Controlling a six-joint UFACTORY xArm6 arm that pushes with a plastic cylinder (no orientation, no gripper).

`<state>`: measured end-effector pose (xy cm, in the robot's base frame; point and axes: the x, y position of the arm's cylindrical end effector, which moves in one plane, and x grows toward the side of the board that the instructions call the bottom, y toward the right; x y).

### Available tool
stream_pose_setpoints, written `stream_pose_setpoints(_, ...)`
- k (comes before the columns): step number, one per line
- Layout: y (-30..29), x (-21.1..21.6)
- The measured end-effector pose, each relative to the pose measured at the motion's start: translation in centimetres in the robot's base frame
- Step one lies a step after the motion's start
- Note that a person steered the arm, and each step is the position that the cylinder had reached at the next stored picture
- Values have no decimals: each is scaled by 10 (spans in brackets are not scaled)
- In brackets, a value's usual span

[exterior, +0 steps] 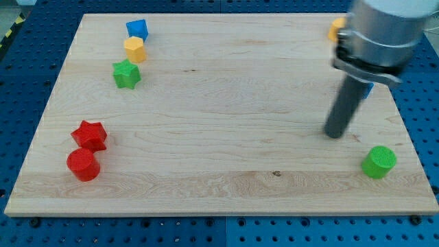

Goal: Slide green circle towards the bottom center

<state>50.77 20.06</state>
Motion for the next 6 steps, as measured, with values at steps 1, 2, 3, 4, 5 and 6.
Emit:
stream_pose_setpoints(1, 66, 30)
stream_pose_setpoints(2, 83, 48)
stream_pose_setpoints(3, 73, 50)
stream_pose_setpoints(4, 32, 48)
stream_pose_setpoints(5, 6, 56)
stream_pose_setpoints(6, -27, 66)
